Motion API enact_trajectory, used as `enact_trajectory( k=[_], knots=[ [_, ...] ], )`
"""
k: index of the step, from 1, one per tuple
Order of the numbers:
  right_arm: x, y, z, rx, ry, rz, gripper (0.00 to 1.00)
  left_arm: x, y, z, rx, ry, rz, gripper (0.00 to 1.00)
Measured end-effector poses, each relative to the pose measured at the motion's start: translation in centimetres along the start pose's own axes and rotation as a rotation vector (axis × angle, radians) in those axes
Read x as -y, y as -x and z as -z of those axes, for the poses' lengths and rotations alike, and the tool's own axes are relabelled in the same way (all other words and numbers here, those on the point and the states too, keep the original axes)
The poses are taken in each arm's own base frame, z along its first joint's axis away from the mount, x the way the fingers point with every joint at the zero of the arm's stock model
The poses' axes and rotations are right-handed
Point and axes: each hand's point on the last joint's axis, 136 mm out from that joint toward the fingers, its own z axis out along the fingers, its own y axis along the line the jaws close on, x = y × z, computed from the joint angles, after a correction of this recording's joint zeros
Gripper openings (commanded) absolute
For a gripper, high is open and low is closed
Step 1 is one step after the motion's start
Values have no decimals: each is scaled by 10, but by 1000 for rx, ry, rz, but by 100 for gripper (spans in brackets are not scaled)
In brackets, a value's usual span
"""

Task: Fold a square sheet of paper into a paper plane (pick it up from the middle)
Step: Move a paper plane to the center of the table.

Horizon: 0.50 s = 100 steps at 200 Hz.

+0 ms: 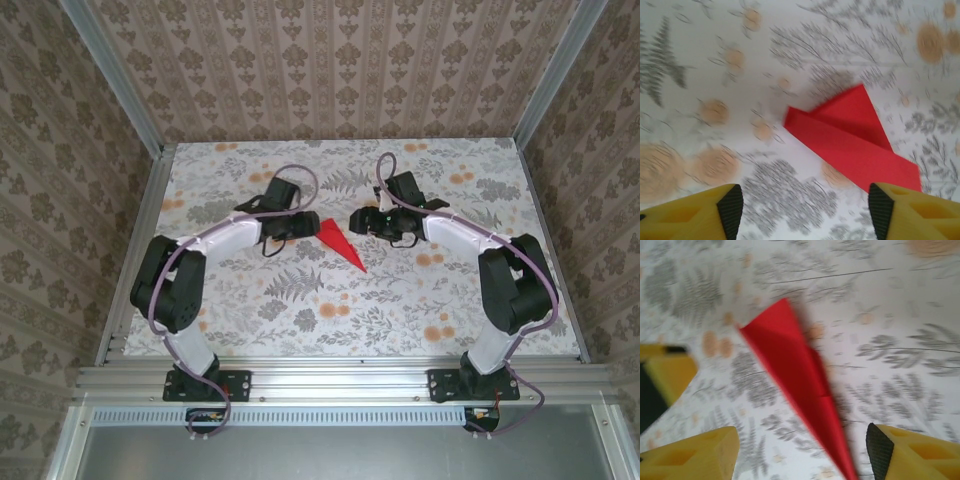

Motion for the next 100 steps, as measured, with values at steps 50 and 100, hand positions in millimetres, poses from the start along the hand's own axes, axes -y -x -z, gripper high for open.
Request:
enact_trajectory(
  k=[50, 100],
  knots=[
    [75, -7, 2, 48, -240, -137, 76, 63, -19, -9, -58, 106, -58, 77],
    [120, -25, 19, 77, -363, -234, 82, 65, -27, -43, -120, 258, -55, 71]
  ],
)
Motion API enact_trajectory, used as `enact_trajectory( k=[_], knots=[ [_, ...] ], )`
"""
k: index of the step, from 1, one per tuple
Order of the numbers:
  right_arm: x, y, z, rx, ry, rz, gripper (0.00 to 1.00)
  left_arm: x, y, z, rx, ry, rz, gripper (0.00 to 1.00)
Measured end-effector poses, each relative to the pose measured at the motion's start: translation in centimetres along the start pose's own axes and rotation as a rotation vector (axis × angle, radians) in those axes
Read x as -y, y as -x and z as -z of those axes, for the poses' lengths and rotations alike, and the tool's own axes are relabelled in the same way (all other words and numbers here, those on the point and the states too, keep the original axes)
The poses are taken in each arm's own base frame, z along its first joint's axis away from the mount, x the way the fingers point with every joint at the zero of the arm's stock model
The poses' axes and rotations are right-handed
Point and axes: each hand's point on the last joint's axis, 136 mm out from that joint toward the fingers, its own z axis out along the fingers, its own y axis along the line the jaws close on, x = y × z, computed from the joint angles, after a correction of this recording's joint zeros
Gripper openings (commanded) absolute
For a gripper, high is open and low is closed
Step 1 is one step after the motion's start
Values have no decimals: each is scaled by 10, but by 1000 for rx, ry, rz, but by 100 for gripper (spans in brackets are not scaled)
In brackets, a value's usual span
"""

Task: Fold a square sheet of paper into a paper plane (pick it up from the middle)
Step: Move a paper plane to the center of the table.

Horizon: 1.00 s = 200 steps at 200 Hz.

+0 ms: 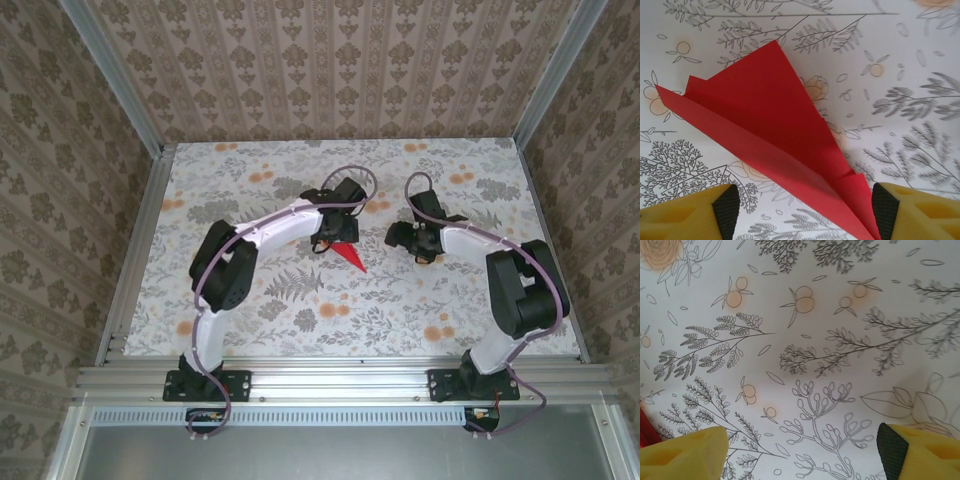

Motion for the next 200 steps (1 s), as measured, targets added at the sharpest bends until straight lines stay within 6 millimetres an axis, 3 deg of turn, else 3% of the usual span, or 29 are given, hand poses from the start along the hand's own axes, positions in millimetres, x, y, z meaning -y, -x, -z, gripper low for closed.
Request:
enact_trajectory(
  k=[42, 122, 171, 200],
  knots=[
    [-1, 5, 11, 41, 11, 0, 82, -5, -2, -18, -37, 71, 2, 56],
    [-3, 6, 11, 39, 27, -7, 81, -18, -16, -12, -46, 48, 21, 6],
    [-8, 2, 11, 18, 55, -8, 81, -18, -16, -3, -24, -106, 58, 3],
    [-16, -4, 11, 0, 79, 7, 81, -10, -16, 2, -4, -256, 64, 7]
  ],
)
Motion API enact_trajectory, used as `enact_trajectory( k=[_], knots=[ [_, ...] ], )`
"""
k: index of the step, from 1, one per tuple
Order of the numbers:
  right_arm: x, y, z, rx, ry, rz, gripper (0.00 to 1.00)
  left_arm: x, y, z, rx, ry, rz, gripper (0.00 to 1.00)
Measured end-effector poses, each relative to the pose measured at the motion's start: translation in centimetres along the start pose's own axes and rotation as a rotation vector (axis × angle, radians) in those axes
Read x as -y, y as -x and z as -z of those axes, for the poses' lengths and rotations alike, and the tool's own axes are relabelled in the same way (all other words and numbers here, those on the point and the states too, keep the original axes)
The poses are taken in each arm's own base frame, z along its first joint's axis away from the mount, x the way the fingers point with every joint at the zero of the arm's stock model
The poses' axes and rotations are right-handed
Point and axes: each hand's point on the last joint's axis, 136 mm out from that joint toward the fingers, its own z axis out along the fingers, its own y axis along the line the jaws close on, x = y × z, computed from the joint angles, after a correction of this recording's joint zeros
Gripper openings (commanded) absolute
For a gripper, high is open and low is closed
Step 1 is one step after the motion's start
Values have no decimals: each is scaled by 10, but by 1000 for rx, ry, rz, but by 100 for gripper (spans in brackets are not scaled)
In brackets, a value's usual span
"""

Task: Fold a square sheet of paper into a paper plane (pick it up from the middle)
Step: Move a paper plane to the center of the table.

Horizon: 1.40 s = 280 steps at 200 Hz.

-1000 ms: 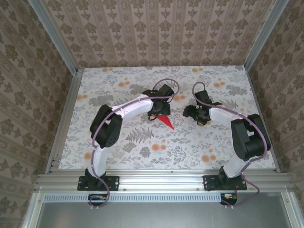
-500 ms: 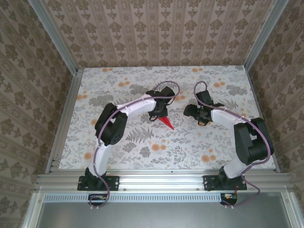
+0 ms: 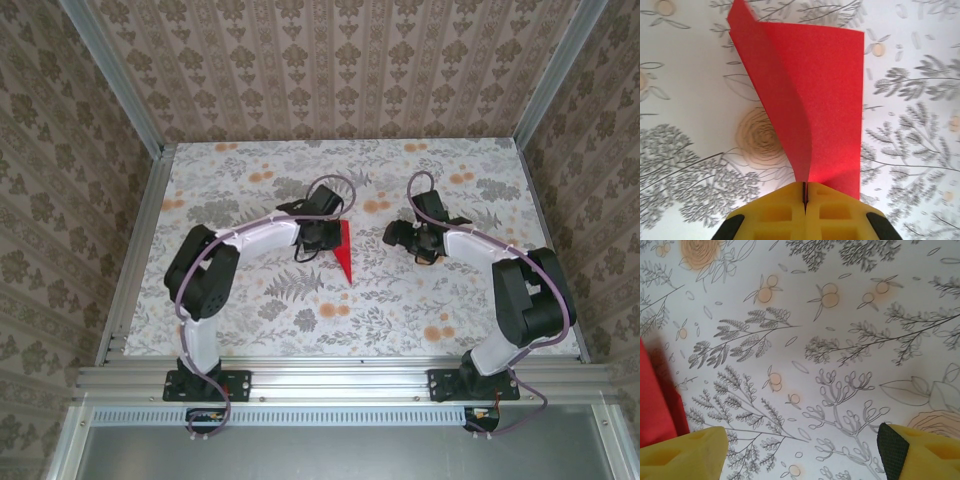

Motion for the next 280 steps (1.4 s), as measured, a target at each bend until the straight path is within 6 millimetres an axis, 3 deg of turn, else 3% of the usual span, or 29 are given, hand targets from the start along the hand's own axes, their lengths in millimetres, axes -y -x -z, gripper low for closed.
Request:
enact_trajectory(
  k=[45, 102, 162, 208, 280],
  knots=[
    [-24, -21, -2, -42, 43, 66, 81, 4, 0, -7, 14, -216, 21, 12],
    [-42, -34, 1, -70, 62, 111, 80, 1, 10, -7, 42, -307, 37, 26],
    [-65, -34, 5, -67, 94, 158, 78, -9, 12, -9, 47, -308, 53, 20],
    [-76, -42, 0, -100, 87, 191, 61, -11, 11, -10, 45, -296, 47, 13],
    [-122, -68, -9, -153, 91, 327, 48, -22, 5, -14, 39, -257, 50, 10]
  ],
)
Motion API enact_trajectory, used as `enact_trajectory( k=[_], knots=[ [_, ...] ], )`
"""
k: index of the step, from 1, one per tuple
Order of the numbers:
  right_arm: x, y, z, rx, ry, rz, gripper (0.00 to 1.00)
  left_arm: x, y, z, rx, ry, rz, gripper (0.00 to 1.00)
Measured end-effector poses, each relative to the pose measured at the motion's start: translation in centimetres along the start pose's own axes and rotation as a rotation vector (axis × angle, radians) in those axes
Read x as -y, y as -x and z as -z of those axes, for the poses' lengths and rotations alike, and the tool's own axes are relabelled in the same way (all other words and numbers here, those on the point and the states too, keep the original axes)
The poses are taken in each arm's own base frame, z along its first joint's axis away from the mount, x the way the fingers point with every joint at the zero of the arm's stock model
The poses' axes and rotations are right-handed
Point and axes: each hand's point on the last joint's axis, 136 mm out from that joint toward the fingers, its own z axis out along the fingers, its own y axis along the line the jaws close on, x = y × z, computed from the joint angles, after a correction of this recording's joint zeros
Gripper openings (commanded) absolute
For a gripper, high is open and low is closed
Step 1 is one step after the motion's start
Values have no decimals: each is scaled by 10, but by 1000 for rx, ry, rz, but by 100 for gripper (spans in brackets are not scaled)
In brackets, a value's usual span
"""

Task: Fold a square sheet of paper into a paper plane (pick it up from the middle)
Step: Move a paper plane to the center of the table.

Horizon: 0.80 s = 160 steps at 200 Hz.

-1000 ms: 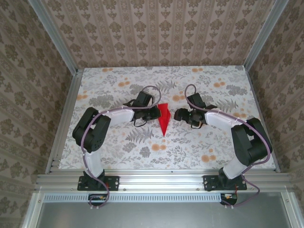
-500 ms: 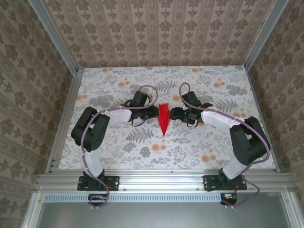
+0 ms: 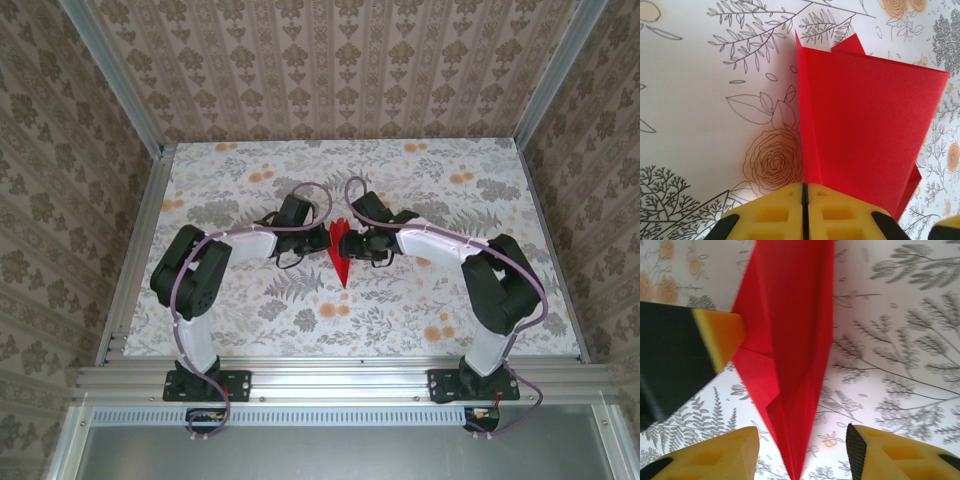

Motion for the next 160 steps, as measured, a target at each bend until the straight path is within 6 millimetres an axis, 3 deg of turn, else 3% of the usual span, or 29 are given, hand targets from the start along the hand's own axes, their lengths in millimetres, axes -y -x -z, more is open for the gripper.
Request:
enact_trajectory(
  k=[36, 87, 128, 160],
  knots=[
    [-15, -1, -6, -4, -16, 44, 44, -1, -1, 0, -3, 2, 1, 10],
    [-13, -8, -17, -45, -61, 57, 47, -2, -2, 0, -4, 3, 2, 10],
    [-8, -14, -27, -72, -81, 50, 32, -3, -2, -1, -3, 2, 2, 10],
    [-10, -11, -31, -74, -83, 47, 30, -7, -4, -1, -3, 6, 7, 10]
  ],
)
